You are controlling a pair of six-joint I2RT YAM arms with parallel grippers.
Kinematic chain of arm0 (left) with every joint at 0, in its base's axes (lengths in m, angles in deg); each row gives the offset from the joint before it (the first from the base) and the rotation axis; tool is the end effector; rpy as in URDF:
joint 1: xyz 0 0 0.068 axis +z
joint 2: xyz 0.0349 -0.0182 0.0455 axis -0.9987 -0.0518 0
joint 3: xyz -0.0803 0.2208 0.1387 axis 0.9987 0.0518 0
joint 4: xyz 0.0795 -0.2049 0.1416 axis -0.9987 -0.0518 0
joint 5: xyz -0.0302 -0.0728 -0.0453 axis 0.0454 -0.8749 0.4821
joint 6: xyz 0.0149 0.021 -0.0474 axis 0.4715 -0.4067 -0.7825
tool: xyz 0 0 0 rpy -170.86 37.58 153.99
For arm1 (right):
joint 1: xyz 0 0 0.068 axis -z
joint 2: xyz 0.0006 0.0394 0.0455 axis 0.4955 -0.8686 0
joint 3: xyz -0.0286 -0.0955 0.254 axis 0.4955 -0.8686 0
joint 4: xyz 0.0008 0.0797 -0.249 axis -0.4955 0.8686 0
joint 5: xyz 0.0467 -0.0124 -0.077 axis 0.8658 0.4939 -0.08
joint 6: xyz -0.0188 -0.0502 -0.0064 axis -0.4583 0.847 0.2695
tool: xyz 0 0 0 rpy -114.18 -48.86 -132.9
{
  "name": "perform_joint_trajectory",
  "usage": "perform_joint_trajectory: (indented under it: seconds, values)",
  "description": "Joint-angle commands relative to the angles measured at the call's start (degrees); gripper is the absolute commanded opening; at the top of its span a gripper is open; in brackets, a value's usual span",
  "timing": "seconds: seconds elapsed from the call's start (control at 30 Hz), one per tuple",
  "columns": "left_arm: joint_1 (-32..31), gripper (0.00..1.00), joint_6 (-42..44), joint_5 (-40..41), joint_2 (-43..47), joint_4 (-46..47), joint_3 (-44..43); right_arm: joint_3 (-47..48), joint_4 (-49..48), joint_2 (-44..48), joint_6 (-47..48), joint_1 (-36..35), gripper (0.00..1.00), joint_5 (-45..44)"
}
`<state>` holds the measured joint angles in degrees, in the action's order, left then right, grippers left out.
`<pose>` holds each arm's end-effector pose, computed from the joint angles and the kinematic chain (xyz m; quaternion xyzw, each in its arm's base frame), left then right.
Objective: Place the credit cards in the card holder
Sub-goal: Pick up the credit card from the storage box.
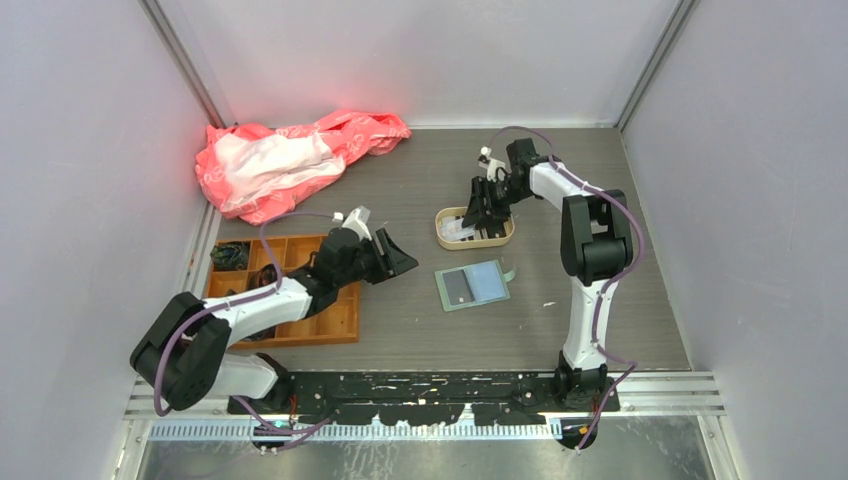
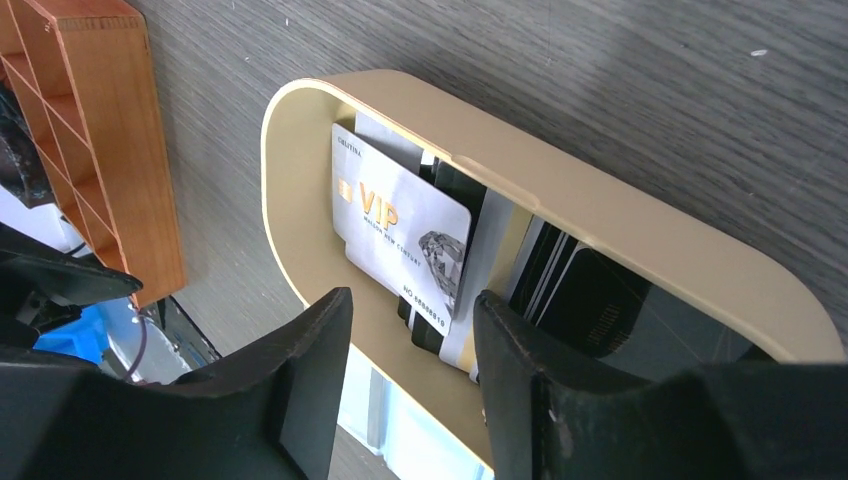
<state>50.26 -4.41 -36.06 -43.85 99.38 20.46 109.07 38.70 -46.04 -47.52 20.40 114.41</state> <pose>0.2129 -0.1663 0.1944 -0.0939 0.8416 -0.4276 0.3164 0.4177 0.0918 0.1693 -0.1269 0.9186 0.3506 0.1306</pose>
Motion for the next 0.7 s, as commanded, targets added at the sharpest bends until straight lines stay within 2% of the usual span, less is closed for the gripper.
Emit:
perform_joint_trajectory:
  seconds: [0.0, 0.2, 0.67]
  values:
    - [0.0, 0.54, -0.6, -1.5, -0.8, 4.1, -2.0, 2.1, 0.1, -0.2, -0.7, -0.6, 0.52, 1.4]
    - [0.0, 0.54, -0.8, -1.7, -1.1, 4.3, -2.1, 0.4, -2.7, 1.1, -3.8, -0.5, 0.36, 6.7]
    - [0.0, 0.53, -1.4, -2.3, -1.8, 4.8, -2.3, -6.2, -16.6, 2.9, -17.0, -0.4, 0.31, 17.1]
